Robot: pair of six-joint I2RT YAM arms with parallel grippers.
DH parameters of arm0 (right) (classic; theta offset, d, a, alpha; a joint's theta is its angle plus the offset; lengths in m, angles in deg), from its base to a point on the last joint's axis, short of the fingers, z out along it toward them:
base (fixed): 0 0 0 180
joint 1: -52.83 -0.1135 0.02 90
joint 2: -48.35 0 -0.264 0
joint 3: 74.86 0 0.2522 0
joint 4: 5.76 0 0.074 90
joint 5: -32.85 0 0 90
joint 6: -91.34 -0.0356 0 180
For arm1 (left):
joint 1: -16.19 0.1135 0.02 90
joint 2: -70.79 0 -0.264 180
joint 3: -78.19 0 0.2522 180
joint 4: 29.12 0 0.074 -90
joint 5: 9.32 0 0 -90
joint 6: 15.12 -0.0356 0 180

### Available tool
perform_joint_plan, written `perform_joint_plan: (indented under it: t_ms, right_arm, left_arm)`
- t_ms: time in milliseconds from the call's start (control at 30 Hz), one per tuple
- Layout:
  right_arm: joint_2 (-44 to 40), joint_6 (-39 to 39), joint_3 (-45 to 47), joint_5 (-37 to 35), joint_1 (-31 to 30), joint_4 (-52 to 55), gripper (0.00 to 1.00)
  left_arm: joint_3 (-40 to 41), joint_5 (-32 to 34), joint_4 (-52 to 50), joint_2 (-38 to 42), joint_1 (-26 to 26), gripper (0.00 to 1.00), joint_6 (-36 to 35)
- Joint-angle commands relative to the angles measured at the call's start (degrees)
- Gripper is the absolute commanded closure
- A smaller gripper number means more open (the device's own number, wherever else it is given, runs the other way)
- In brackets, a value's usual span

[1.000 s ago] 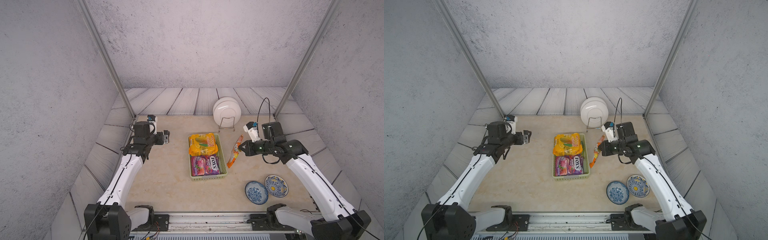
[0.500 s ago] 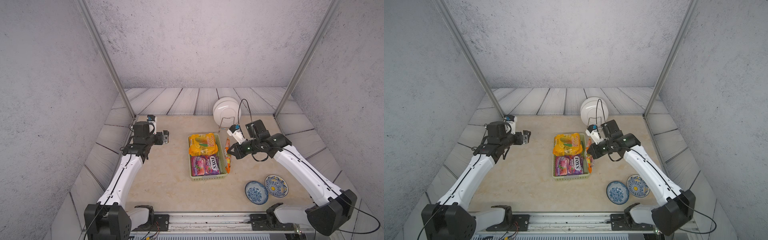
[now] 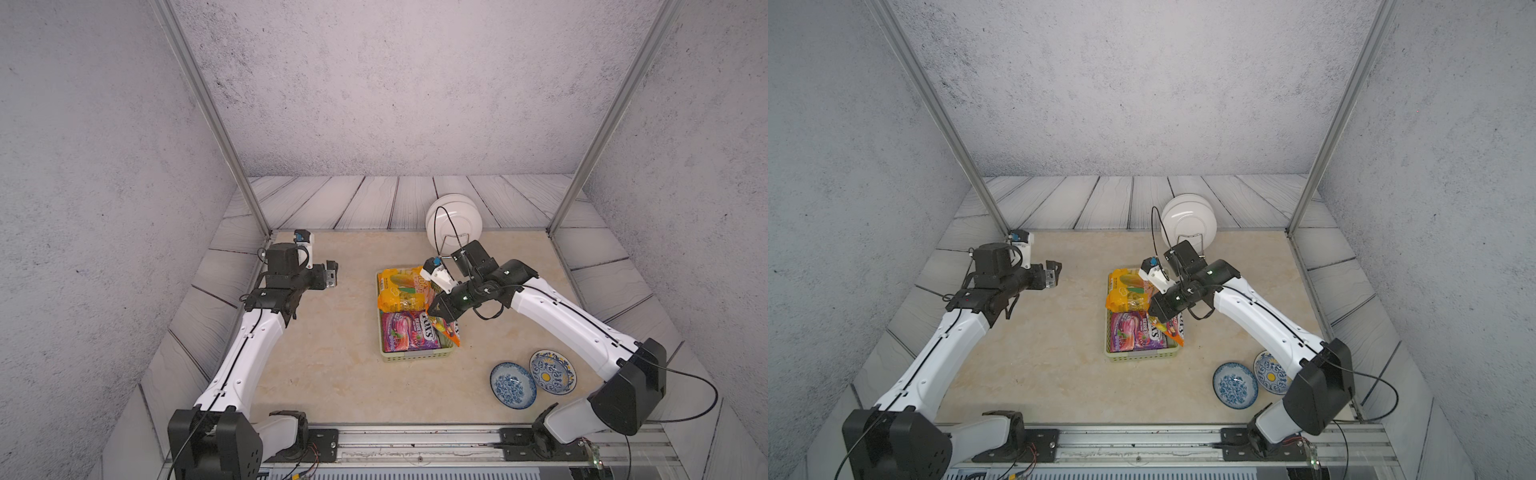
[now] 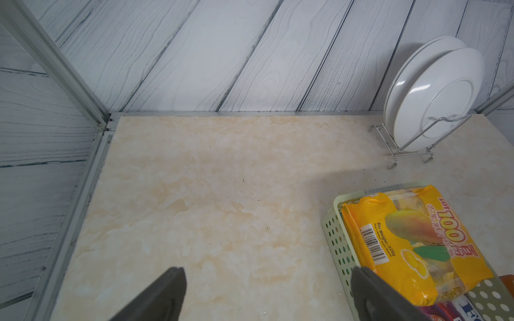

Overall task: Put the candies in the basket
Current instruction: Place the candy in the basket.

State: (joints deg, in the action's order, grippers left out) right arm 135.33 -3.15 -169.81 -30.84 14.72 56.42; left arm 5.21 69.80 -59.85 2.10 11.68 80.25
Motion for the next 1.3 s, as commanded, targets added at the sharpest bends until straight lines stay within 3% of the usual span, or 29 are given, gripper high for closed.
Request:
perform_joint_plan:
  t_ms: [0,367,667,933,967,1133,1267]
  right_arm:
    - [2.22,-3.84,-0.98,0.95,-2.53,-5.02,1.0]
    - [9.26,-9.82,-1.35,-1.73,-8.98,-9.07,1.0]
    - [15.51,-10.68,-6.21,-6.89,-11.3,-7.82,1.0]
    - [20.05,-7.63,-10.37,-6.03,-13.73,-4.62,1.0]
    - [20.6,-7.11,-11.68,-5.76,-13.96,-3.12,0.96]
    - [18.7,-6.34,-12.92,-10.22,-14.12,-1.36,0.53]
    - [15.79,-5.62,-13.11,-16.82,-14.02,0.89,0.38]
  left_arm:
    - [-0.29,0.12,-0.17,1.69,0.48,0.01,-0.69]
    - [0.31,0.57,0.78,1.88,0.16,0.01,-0.7]
    - [-0.03,0.24,0.09,2.06,0.21,0.01,-0.61]
    - [0.02,-0.29,0.03,1.8,0.17,0.01,-0.48]
    - [-0.32,-0.3,-0.32,1.79,0.18,0.01,-0.55]
    - [1.14,0.51,1.04,1.51,0.21,0.01,-0.68]
    - [0.19,-0.59,0.19,1.3,0.2,0.01,-0.24]
